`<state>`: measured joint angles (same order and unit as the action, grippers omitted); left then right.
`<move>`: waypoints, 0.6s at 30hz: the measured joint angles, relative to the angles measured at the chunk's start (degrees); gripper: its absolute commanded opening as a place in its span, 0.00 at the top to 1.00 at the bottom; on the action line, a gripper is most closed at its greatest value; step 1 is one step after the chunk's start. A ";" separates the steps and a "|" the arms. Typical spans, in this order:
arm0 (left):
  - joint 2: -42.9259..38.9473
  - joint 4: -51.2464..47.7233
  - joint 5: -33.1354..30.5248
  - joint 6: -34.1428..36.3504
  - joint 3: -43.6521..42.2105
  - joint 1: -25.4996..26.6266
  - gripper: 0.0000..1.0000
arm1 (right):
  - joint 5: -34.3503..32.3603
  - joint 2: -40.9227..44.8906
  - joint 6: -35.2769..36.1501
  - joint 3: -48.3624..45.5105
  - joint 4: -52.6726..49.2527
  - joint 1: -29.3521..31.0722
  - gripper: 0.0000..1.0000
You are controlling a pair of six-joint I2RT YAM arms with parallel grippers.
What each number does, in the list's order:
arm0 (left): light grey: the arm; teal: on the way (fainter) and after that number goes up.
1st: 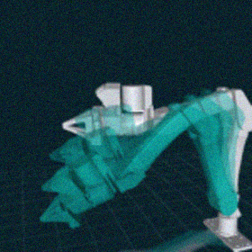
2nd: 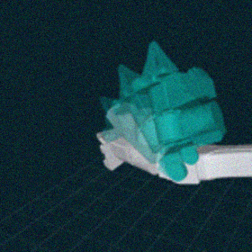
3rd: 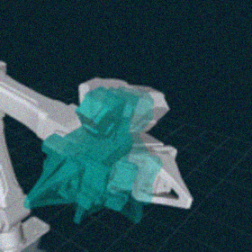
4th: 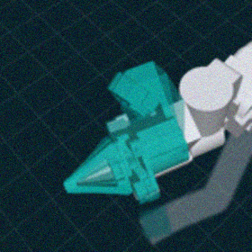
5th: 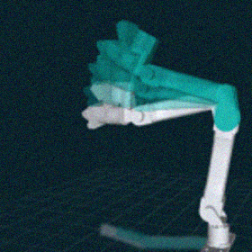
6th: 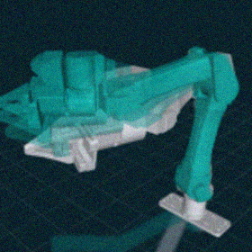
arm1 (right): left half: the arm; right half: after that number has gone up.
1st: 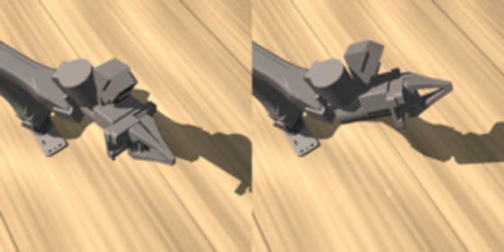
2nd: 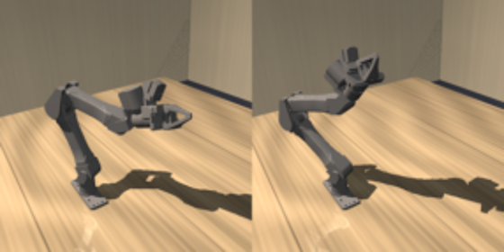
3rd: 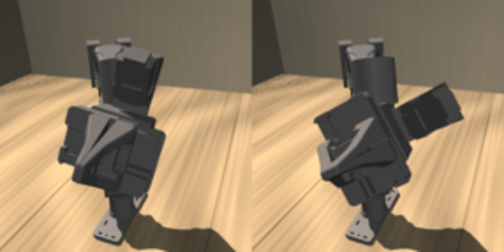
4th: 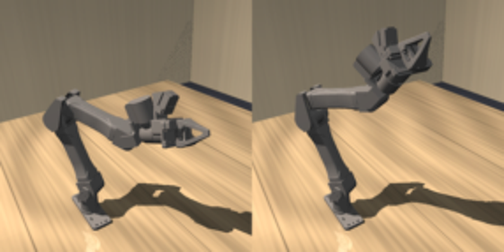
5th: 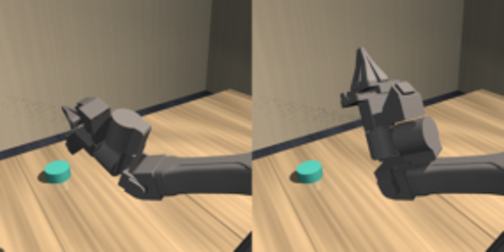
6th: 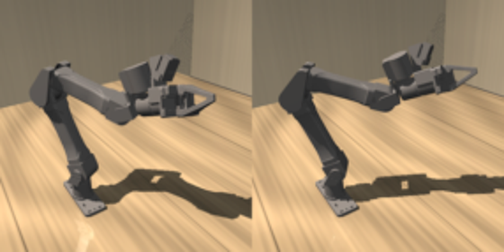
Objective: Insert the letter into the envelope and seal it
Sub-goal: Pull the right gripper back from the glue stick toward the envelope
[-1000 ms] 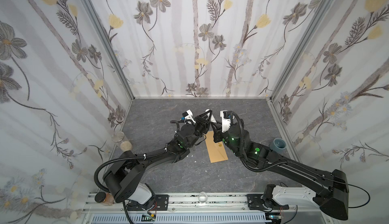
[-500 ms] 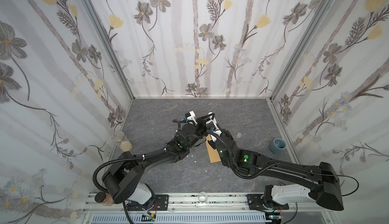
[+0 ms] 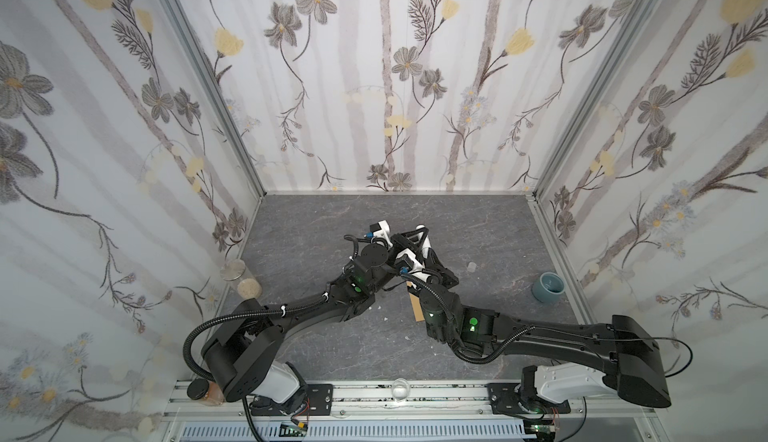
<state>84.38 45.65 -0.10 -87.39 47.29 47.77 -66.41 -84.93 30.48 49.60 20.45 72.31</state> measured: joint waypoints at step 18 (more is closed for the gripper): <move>-0.07 5.38 -3.87 5.51 -2.97 -2.16 1.00 | 44.52 25.92 -55.93 -14.58 -5.11 -18.14 0.44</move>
<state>84.31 51.03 -3.97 -81.89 44.31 45.60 -21.89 -59.00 -25.45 35.03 15.33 54.17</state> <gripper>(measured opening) 0.224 0.553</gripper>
